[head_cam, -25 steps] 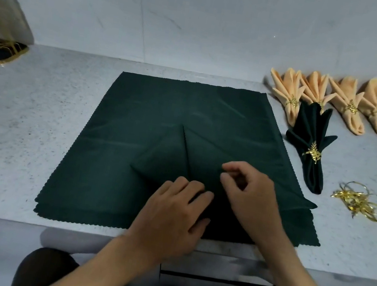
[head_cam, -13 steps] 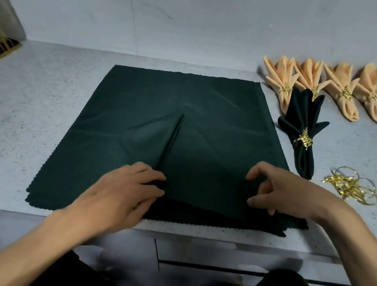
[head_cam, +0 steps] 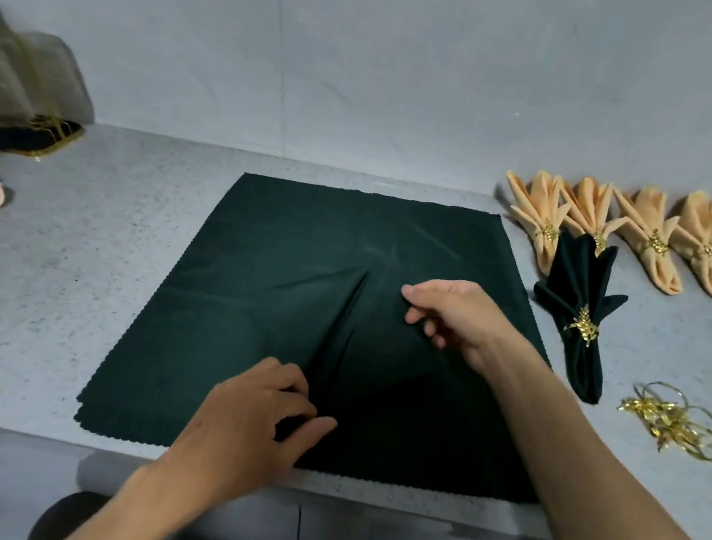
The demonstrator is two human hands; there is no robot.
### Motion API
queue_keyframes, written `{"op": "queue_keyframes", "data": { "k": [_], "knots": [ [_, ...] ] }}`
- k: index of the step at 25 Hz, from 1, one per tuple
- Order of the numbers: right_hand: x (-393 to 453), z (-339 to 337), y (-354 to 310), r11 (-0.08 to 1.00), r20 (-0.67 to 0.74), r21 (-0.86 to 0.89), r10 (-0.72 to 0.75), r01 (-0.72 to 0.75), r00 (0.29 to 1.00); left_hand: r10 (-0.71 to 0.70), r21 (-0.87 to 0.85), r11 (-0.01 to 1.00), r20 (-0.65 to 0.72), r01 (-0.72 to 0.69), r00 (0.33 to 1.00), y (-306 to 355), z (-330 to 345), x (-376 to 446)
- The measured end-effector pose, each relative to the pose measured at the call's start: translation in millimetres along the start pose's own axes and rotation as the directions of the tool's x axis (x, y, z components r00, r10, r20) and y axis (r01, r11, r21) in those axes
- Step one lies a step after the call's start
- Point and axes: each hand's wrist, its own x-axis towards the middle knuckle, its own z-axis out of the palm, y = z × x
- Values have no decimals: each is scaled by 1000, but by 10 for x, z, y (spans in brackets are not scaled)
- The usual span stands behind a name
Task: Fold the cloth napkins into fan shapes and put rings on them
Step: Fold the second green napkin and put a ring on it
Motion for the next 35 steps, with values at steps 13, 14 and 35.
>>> {"op": "queue_keyframes", "data": {
  "k": [13, 14, 35],
  "knots": [
    [392, 403, 149, 741, -266, -672, -221, -16, 938, -67, 39, 997, -129, 72, 989, 38, 174, -29],
    [401, 417, 158, 704, -222, -710, -248, 17, 943, -57, 44, 997, -123, 62, 991, 52, 168, -33],
    [-546, 167, 437, 493, -72, -867, -276, 77, 958, -402, -138, 892, 188, 430, 896, 366, -39, 63]
  ]
}}
